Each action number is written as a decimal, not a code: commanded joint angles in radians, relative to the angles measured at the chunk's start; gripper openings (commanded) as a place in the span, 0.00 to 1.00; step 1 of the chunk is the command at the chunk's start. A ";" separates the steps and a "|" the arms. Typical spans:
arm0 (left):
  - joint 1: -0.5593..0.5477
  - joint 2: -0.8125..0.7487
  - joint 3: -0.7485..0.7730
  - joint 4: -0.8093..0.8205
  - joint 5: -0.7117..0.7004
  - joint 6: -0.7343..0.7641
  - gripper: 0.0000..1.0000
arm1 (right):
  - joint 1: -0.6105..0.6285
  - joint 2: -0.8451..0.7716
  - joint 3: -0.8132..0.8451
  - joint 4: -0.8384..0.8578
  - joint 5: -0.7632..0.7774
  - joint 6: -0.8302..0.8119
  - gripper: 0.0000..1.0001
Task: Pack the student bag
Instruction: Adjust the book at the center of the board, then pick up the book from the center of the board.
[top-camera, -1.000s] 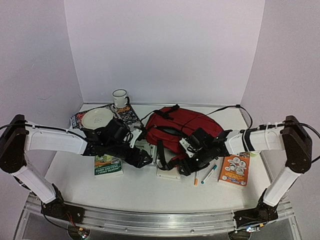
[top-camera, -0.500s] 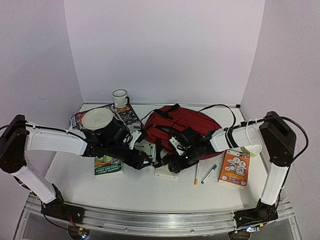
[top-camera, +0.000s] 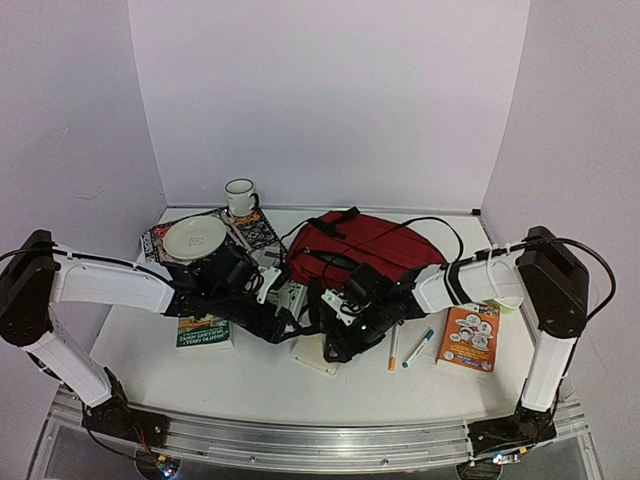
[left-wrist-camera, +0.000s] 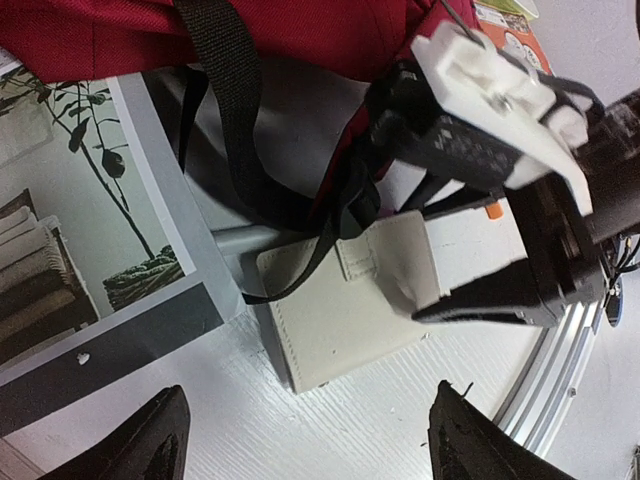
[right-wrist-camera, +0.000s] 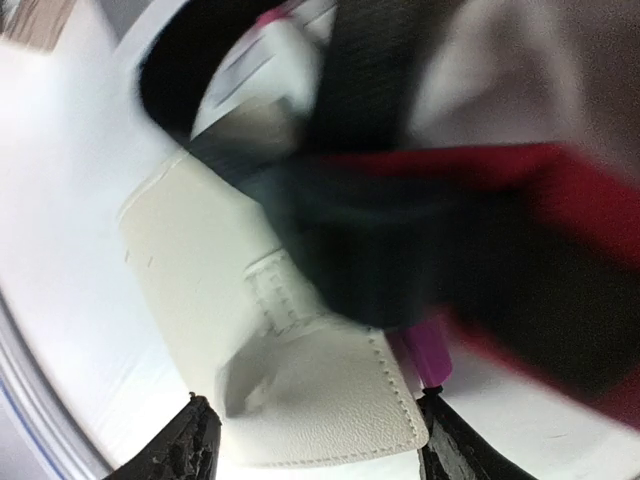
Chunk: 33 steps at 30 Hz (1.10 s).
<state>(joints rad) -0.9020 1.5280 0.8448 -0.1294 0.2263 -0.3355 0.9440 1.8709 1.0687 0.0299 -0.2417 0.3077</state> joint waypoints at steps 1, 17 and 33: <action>0.004 -0.031 -0.016 0.022 0.007 -0.011 0.84 | 0.036 -0.045 0.032 -0.030 -0.083 0.037 0.67; 0.004 -0.066 -0.082 0.016 0.007 -0.087 0.83 | 0.037 0.080 0.119 -0.046 0.024 0.186 0.62; 0.026 -0.096 -0.143 0.030 0.005 -0.234 0.83 | 0.037 0.050 0.054 0.089 -0.099 0.266 0.16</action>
<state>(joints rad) -0.8975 1.4841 0.7210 -0.1294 0.2322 -0.5018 0.9798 1.9659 1.1586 0.1147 -0.3122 0.5474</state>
